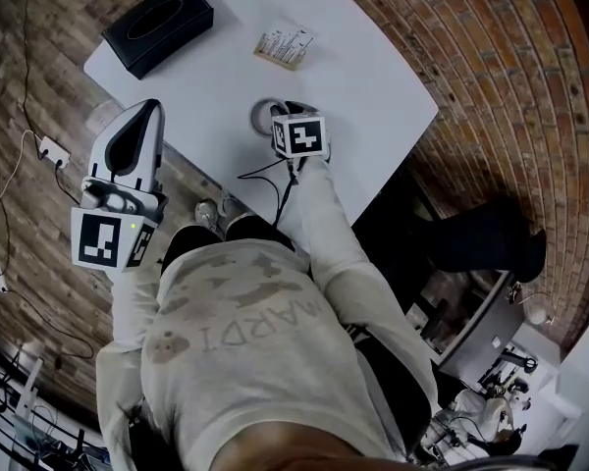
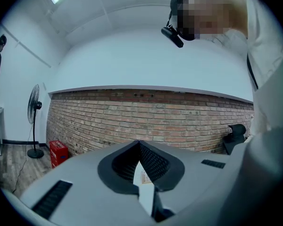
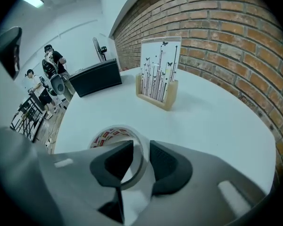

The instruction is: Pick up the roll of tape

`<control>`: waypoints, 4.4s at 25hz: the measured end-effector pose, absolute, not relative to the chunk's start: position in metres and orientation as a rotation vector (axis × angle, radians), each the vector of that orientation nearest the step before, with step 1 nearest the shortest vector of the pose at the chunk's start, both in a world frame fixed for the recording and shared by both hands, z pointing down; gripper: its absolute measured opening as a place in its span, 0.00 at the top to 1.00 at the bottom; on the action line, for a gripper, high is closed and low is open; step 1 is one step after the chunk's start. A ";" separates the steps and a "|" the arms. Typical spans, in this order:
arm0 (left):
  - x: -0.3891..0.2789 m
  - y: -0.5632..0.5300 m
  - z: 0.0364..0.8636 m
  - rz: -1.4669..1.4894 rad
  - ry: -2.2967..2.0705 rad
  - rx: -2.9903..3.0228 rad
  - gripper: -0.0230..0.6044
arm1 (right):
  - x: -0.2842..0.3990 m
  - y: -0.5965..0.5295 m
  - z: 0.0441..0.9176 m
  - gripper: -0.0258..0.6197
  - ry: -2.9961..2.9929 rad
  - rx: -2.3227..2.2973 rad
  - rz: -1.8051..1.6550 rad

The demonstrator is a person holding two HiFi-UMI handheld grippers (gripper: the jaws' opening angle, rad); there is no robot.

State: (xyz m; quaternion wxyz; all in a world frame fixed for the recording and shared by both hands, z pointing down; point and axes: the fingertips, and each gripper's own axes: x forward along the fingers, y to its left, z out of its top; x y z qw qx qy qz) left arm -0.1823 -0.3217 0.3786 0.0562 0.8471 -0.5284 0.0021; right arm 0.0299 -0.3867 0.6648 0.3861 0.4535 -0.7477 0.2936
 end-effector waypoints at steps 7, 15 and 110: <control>-0.189 -0.316 0.376 0.005 -1.637 2.558 0.95 | 0.026 -0.384 0.664 0.87 -1.902 1.145 0.714; -0.193 -0.305 0.365 -0.013 -1.647 2.571 0.96 | 0.023 -0.371 0.648 0.87 -1.963 1.214 0.707; -0.151 -0.196 0.319 -0.134 -1.433 2.760 0.96 | 0.053 -0.195 0.332 0.86 -2.495 1.870 -0.044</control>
